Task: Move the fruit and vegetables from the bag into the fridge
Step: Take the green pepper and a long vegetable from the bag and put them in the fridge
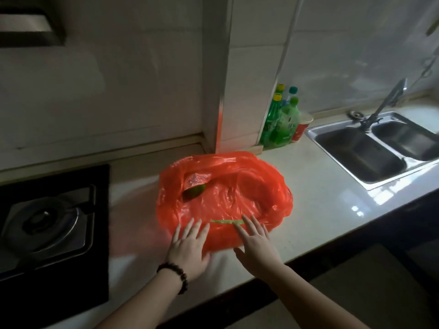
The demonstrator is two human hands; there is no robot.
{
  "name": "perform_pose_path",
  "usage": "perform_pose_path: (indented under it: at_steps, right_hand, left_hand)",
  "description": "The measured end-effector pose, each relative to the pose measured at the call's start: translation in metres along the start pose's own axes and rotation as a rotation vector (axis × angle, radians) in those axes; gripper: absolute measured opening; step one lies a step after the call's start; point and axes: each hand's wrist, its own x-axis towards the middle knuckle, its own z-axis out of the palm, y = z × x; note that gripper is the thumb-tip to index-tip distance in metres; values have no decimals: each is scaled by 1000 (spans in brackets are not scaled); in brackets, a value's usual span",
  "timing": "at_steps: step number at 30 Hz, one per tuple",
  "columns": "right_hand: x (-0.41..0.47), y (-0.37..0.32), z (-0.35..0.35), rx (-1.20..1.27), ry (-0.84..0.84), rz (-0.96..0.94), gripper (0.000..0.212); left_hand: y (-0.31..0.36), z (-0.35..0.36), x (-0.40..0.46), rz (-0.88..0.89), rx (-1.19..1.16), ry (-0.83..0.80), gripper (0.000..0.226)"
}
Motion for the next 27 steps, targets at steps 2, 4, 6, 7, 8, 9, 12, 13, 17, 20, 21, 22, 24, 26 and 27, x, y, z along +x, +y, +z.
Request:
perform_pose_path:
  at_steps: [2,4,6,7,8,9,12,13,17,20,21,22,24,26,27]
  right_hand:
    - [3,8,11,-40,-58,-45,67]
    - [0,15,20,-61,-114,-70,67]
    - [-4,21,25,-71,-157,-103,64]
    - [-6,23,28,-72,-163,-127,60]
    - [-7,23,29,-66,-148,-154,54]
    - [-6,22,30,-65,-103,-182,46]
    - [16,22,30,-22,115,-222,27]
    - [28,20,27,5,143,-212,25]
    - [73,15,18,5,86,-183,33]
    - [84,11,24,-46,-12,-176,36]
    - [85,11,26,-54,-19,-174,35]
    - [86,11,28,-52,-16,-164,33]
    - [88,13,28,-29,-9,-123,30]
    - [90,16,26,7,-20,-101,28]
    - [90,17,24,34,-21,-102,27]
  left_hand:
    - [-7,14,-5,15,-3,-22,70]
    - [-14,30,-14,29,-19,-77,71]
    - [-17,43,-24,13,-42,-108,78]
    - [-18,48,-29,9,-67,-115,80]
    - [-18,52,-32,12,-85,-106,82]
    - [-18,55,-35,8,-97,-104,82]
    - [-13,56,-36,-28,-127,-134,85]
    - [-12,55,-36,-39,-132,-117,83]
    - [-4,50,-32,-94,-127,-85,70]
    - [3,48,-33,-148,-107,-100,63]
    - [4,49,-34,-164,-99,-78,57]
    - [5,48,-34,-182,-89,-62,52]
    - [9,44,-32,-211,-47,-41,53]
    - [17,34,-23,-212,-14,28,53]
    - [22,26,-15,-202,-17,86,52]
